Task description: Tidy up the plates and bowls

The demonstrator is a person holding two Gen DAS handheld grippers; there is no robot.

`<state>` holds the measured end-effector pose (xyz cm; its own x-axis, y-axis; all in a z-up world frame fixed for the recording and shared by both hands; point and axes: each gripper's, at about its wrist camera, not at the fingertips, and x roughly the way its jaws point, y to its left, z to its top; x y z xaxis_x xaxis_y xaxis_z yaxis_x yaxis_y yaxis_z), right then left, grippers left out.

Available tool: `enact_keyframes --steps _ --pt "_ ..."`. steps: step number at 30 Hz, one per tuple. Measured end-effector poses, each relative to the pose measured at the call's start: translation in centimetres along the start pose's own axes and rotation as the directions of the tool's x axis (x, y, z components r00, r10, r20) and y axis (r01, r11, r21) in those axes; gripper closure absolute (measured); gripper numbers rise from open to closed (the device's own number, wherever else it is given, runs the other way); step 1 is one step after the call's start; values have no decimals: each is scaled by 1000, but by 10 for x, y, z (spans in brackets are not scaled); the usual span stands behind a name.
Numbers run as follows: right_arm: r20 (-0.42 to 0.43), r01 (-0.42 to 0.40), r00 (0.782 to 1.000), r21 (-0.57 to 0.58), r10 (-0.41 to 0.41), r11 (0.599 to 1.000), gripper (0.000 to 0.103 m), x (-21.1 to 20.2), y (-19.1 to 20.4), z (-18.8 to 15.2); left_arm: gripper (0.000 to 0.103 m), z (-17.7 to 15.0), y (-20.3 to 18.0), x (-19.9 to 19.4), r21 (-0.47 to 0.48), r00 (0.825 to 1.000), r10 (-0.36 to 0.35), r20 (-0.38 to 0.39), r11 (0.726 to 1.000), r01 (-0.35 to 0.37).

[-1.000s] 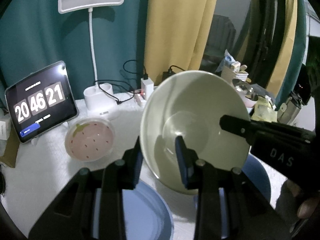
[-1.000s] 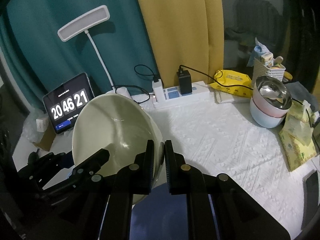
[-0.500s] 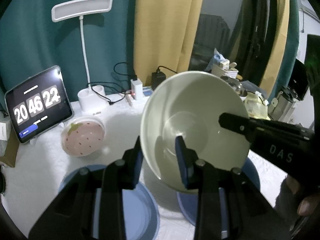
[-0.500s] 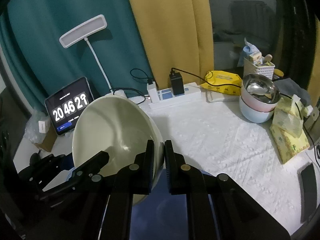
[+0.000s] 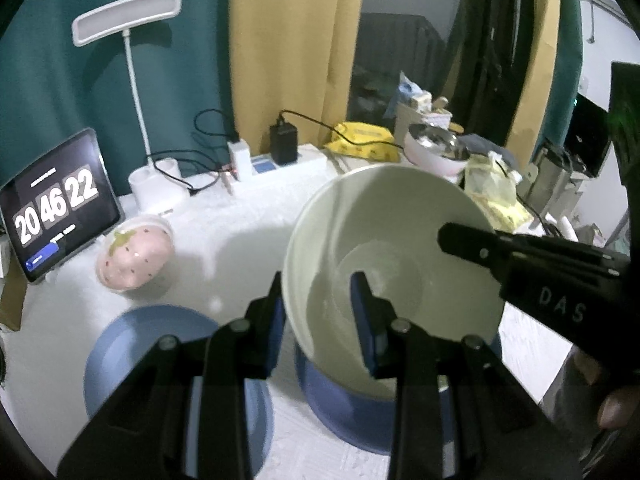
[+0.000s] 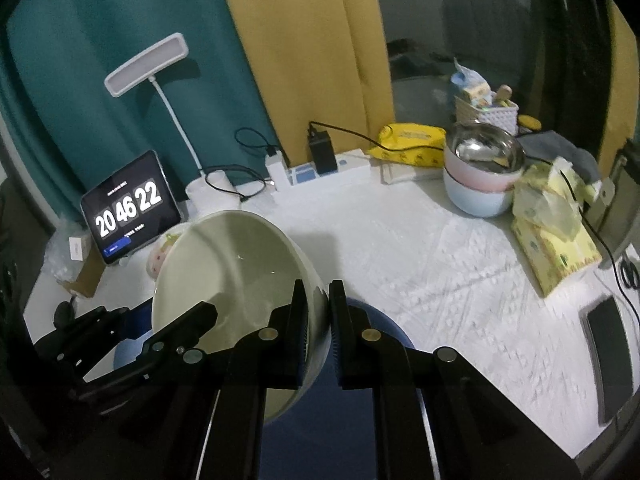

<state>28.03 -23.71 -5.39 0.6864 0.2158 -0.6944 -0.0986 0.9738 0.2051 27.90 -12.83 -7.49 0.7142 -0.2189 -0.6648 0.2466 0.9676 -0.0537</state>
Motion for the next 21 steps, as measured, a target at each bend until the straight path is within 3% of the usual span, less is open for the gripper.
enact_keyframes --steps 21 --pt "-82 21 996 54 -17 998 92 12 -35 -41 71 -42 -31 21 59 995 0 -98 998 6"
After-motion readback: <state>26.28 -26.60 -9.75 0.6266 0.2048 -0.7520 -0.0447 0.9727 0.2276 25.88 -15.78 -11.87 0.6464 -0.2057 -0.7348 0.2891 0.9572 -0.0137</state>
